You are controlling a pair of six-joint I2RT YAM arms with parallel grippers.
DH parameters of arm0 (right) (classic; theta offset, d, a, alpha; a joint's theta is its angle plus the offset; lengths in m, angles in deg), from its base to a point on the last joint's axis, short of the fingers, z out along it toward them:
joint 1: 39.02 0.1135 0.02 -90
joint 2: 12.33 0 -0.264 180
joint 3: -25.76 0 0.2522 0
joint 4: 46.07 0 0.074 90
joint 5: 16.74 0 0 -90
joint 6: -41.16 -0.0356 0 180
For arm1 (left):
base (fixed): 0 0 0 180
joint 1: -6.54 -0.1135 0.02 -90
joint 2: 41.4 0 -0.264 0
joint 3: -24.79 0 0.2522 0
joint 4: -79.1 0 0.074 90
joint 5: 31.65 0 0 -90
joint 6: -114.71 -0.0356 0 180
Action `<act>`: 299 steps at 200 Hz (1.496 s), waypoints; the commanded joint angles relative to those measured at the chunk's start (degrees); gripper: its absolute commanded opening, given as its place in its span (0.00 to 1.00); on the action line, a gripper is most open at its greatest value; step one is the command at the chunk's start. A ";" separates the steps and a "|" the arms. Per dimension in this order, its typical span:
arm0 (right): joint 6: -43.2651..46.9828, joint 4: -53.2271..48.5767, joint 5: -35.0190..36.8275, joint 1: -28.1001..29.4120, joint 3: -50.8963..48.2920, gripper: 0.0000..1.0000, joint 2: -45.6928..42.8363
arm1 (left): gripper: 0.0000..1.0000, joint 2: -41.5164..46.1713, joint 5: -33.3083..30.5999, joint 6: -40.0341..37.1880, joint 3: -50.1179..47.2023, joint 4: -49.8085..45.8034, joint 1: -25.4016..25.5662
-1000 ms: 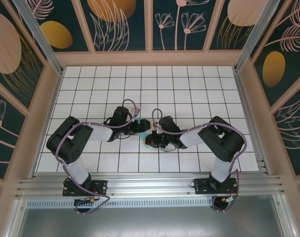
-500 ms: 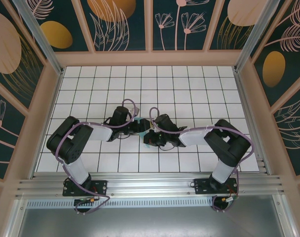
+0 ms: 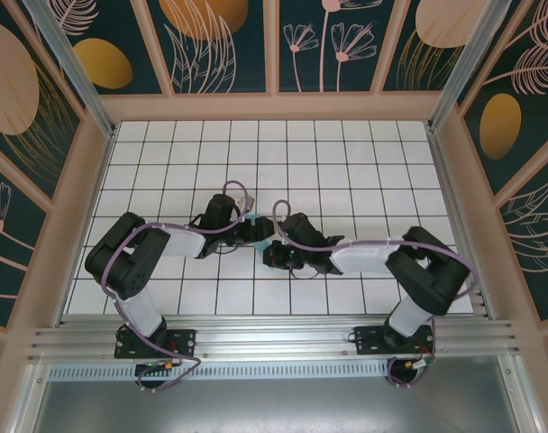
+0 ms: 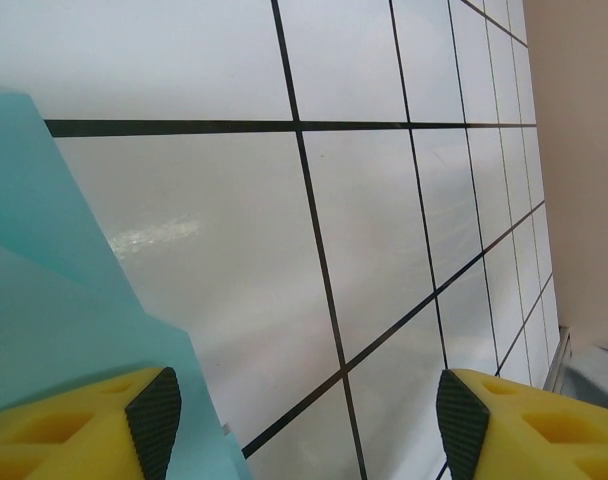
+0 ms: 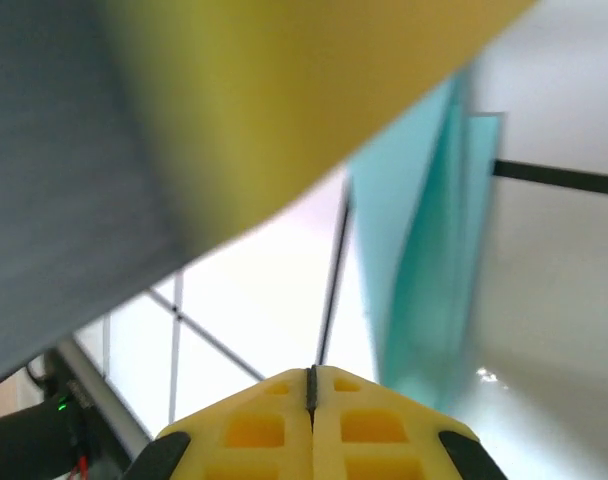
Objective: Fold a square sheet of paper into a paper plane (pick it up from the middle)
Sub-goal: Fold the wing for the fifth time at the center of the table.
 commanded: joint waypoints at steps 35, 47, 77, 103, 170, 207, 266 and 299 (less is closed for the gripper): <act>2.15 6.97 3.26 2.60 -5.71 0.04 -5.98 | 0.70 -2.18 -1.37 -0.26 0.34 -5.88 0.57; 4.21 3.69 4.83 4.15 -2.87 0.03 -3.81 | 0.70 -2.43 -1.54 -0.36 0.54 -6.42 0.57; 6.88 0.69 6.40 5.83 2.36 0.02 1.22 | 0.69 -2.79 -1.65 -0.21 0.53 -6.73 0.54; 7.49 -0.77 8.07 5.77 4.62 0.02 4.18 | 0.69 -2.91 -1.54 -0.19 0.56 -7.04 0.57; 4.70 0.30 8.19 3.46 1.92 0.02 6.63 | 0.68 -3.46 -1.55 -0.63 1.07 -7.68 0.57; 2.44 0.55 7.90 2.68 -1.16 0.02 7.77 | 0.68 -3.88 -1.39 -0.78 1.16 -7.80 0.56; -2.18 3.92 6.90 1.81 -7.37 0.01 7.92 | 0.68 -4.21 -1.54 -1.09 1.26 -8.08 0.57; -2.76 8.68 1.84 1.45 -8.89 0.02 5.58 | 0.68 -4.31 -1.43 -1.22 1.22 -8.06 0.57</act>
